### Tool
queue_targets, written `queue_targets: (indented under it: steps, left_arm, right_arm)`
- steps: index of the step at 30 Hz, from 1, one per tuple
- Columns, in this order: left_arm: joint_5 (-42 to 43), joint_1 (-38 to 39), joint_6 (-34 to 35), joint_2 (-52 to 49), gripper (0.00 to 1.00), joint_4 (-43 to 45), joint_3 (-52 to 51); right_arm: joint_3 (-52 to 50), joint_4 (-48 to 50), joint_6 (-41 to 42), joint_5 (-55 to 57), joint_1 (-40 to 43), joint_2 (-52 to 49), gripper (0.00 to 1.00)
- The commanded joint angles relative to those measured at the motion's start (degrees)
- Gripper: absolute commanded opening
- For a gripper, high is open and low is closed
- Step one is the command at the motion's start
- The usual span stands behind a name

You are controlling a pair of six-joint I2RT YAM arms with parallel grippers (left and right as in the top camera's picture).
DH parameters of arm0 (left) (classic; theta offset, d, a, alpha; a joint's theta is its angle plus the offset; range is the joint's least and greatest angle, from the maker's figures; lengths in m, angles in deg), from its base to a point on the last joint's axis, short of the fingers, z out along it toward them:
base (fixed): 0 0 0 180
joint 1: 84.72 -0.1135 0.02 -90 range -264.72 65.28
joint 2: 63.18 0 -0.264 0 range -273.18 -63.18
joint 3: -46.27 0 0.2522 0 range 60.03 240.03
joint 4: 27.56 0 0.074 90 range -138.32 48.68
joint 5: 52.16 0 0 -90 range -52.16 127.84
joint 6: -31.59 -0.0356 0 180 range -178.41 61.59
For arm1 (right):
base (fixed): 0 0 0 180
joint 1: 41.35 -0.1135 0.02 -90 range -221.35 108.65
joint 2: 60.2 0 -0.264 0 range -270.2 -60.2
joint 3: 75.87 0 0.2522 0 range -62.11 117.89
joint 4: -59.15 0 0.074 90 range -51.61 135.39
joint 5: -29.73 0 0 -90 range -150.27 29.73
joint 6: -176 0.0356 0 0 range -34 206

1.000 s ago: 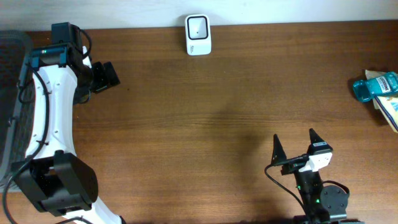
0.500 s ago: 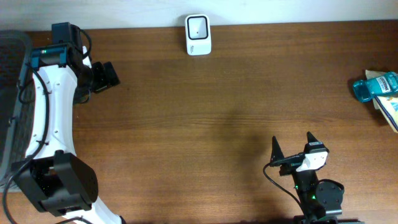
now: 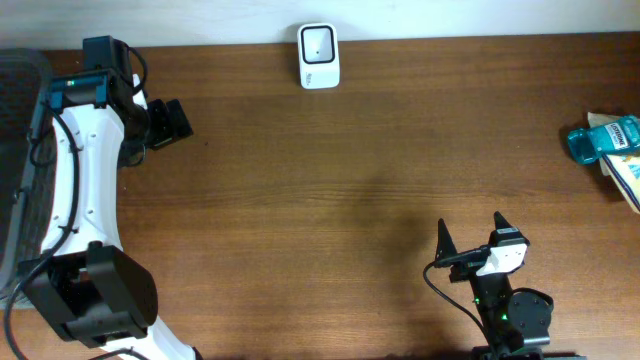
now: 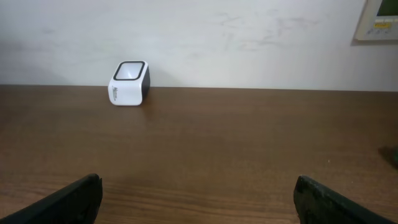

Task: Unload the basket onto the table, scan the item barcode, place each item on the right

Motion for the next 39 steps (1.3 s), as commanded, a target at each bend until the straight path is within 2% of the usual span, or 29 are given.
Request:
queue_targets:
  steps: [1,12,17,22,25,31,34,35,39]
  left_arm:
    - [0.4,-0.2,0.4,0.1,0.99,0.0,0.5]
    - [1.0,0.8,0.2,2.6,0.99,1.0,0.5]
    - [0.2,6.8,-8.8,9.8,0.99,5.6,-0.9]
    - [0.2,14.2,-18.2,22.0,0.99,18.1,-15.0]
    - [0.7,14.7,-18.6,31.3,0.99,26.8,-28.8]
    - [1.9,14.7,-18.6,50.9,0.99,37.9,-53.1]
    - [1.9,14.7,-18.6,61.4,0.99,41.4,-61.8]
    - [1.9,14.7,-18.6,67.9,0.99,42.5,-66.0]
    - [1.7,14.6,-18.6,84.4,0.99,41.8,-73.9]
  right_arm:
    - [-0.5,0.0,0.0,1.1,0.3,0.6,0.98]
    - [-0.5,0.0,0.0,1.1,0.3,0.6,0.98]
    - [-0.5,0.0,0.0,1.1,0.3,0.6,0.98]
    - [-0.5,0.0,0.0,1.1,0.3,0.6,0.98]
    - [-0.5,0.0,0.0,1.1,0.3,0.6,0.98]
    - [-0.5,0.0,0.0,1.1,0.3,0.6,0.98]
    - [-0.5,0.0,0.0,1.1,0.3,0.6,0.98]
    - [-0.5,0.0,0.0,1.1,0.3,0.6,0.98]
    - [-0.5,0.0,0.0,1.1,0.3,0.6,0.98]
